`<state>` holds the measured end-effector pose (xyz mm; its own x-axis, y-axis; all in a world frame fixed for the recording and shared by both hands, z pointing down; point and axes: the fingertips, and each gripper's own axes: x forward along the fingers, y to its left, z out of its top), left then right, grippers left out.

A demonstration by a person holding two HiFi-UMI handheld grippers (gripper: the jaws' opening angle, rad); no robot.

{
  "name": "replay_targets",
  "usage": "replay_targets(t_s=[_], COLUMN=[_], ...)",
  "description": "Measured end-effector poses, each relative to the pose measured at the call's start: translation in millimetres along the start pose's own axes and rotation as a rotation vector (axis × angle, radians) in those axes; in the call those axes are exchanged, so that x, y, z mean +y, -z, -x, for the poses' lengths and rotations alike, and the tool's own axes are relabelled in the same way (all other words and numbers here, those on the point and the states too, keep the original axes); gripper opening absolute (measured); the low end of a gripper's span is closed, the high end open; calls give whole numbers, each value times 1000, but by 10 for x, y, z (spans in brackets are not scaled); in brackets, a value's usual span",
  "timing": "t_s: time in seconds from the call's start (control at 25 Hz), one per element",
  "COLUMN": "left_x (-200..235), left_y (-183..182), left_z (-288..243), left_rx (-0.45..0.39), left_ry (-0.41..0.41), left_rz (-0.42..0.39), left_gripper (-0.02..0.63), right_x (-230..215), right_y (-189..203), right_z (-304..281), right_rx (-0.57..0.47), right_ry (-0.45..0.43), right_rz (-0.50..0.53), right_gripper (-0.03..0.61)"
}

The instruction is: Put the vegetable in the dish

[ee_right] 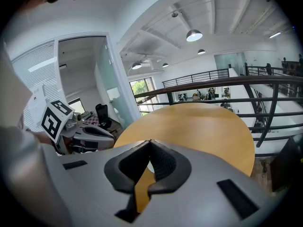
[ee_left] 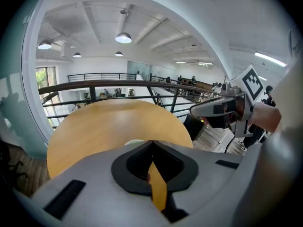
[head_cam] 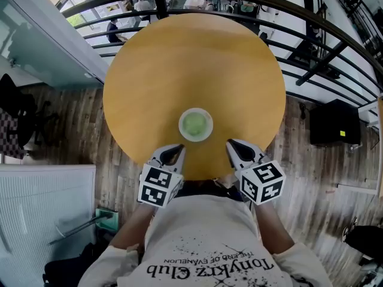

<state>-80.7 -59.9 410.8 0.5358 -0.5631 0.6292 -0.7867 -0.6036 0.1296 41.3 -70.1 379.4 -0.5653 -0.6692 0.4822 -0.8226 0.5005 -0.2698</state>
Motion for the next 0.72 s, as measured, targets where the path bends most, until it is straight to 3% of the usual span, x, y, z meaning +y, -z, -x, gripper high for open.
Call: replay_targets(t_s=[0.72], left_x=[-45], left_y=[-7], left_z=[-42], left_rx=[0], left_ry=[24], left_rz=[3], left_gripper=[23], right_x=[-38], right_y=[84], right_z=[13], right_rx=[3], right_ry=[2], right_rz=[-7], right_gripper=[15])
